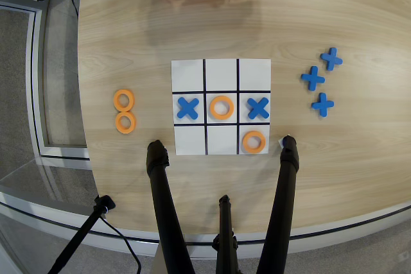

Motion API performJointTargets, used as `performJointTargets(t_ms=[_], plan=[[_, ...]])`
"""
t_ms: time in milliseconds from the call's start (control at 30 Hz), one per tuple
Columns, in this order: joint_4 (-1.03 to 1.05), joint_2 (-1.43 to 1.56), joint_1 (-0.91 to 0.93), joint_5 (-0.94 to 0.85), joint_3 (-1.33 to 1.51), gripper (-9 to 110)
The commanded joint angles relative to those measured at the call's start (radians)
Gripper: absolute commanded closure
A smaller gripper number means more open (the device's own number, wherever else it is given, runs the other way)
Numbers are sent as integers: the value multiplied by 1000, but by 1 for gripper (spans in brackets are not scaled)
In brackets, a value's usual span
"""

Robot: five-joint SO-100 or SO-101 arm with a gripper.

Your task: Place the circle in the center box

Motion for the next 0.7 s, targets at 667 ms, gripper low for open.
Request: performJointTargets(t_ms=[667], plan=[[0,18,6,5,57,101]])
